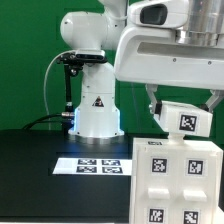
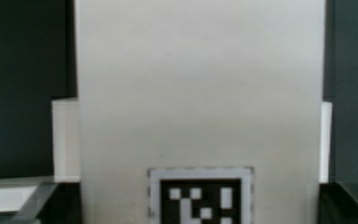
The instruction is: Assemble cabinet
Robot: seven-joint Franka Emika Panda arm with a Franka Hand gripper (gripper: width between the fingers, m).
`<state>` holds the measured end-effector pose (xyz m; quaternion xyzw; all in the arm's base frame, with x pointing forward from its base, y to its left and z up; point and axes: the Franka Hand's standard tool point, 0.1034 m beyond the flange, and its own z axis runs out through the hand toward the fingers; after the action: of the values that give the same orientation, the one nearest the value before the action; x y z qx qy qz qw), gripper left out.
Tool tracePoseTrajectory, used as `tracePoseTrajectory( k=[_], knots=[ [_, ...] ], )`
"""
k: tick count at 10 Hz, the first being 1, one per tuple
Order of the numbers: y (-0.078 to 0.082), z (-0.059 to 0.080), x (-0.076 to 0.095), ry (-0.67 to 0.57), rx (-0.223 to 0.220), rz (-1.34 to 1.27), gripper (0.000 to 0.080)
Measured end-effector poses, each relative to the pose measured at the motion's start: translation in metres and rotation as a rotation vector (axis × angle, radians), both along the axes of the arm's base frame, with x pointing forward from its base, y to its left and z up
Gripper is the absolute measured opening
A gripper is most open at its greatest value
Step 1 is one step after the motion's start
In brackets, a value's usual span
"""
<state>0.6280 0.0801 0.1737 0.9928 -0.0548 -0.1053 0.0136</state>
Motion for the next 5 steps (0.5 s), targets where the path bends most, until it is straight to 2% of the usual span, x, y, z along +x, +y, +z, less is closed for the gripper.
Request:
tracePoseTrajectory(
  k=[2, 5],
  knots=[
    [-0.003, -0.003, 0.0, 0.002, -0.002, -0.004, 0.0557],
    [-0.01, -0.014, -0.001, -0.003, -0.006, -0.01, 0.0557]
  ],
)
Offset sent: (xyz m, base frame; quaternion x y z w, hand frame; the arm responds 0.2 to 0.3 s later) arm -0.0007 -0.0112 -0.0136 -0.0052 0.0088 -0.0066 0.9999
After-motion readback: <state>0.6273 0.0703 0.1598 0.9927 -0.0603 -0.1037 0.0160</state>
